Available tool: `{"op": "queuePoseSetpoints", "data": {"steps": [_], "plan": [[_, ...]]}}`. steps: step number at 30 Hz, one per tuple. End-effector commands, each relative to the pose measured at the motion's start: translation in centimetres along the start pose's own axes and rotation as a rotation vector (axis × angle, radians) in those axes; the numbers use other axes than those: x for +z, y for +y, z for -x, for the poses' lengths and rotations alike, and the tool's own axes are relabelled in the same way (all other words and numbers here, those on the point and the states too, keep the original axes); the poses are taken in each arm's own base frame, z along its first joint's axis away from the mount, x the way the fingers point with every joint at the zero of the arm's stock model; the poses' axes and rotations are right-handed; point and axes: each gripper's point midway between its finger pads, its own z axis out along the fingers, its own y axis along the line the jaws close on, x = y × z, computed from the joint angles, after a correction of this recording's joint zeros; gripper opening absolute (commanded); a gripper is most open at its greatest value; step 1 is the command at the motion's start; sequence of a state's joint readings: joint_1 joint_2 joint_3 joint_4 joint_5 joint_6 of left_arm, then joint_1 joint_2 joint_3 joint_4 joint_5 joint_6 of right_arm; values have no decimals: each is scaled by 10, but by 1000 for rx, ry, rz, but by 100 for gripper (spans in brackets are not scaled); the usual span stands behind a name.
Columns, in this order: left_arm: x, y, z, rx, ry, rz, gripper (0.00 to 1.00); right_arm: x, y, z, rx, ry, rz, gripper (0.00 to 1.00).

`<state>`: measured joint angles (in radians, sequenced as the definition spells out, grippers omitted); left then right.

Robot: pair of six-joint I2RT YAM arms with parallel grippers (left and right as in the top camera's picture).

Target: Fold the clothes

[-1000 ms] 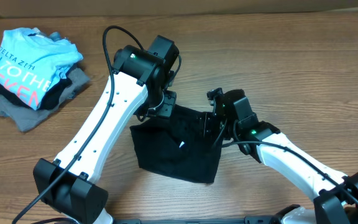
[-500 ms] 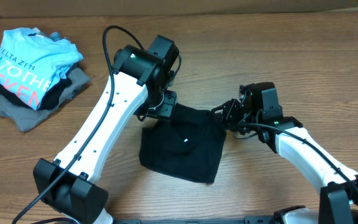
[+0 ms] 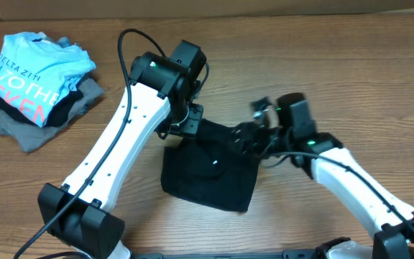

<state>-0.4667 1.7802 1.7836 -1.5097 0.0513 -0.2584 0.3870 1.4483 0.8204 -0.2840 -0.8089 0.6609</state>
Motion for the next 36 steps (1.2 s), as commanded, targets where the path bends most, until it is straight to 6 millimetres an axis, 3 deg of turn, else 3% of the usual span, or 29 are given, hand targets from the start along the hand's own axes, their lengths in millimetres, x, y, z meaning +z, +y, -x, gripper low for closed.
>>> {"op": "queuePoseSetpoints", "data": {"steps": [1,3,8,10,13,15,17,20,22,24,25,26,32,36], "plan": [[-23,9,9,-21,-62,-15,52,18,9,-16,-88,31,-44,63],[-36,15,11,-40,-79,-17,52,31,1,-23,-92,41,-101,74],[-74,28,21,-52,-168,-26,54,53,-27,-28,-57,51,-205,72],[-87,31,26,-52,-211,-31,58,58,-27,-26,-64,57,-186,45],[-97,31,29,-43,-245,-33,60,59,-9,-31,-94,94,-98,30],[-98,32,29,-35,-247,-29,61,56,1,-38,-104,138,-53,13],[-97,32,28,-29,-242,-26,60,49,-1,-43,-60,166,-70,4],[-97,36,28,-32,-242,-5,60,36,-13,-47,-20,166,-144,4],[-97,37,28,-32,-243,0,61,31,-14,-44,-56,144,-160,10],[-97,37,29,-33,-248,1,61,31,-8,-39,-87,125,-140,43],[-98,37,29,-33,-249,1,61,32,-5,-36,-101,113,-130,65],[-98,37,30,-33,-250,1,61,33,-4,-31,-115,94,-128,74],[-98,37,29,-33,-249,1,61,41,-1,-12,-182,13,-133,80],[-97,37,29,-32,-249,1,61,58,-8,-26,-182,69,-146,63]]}}
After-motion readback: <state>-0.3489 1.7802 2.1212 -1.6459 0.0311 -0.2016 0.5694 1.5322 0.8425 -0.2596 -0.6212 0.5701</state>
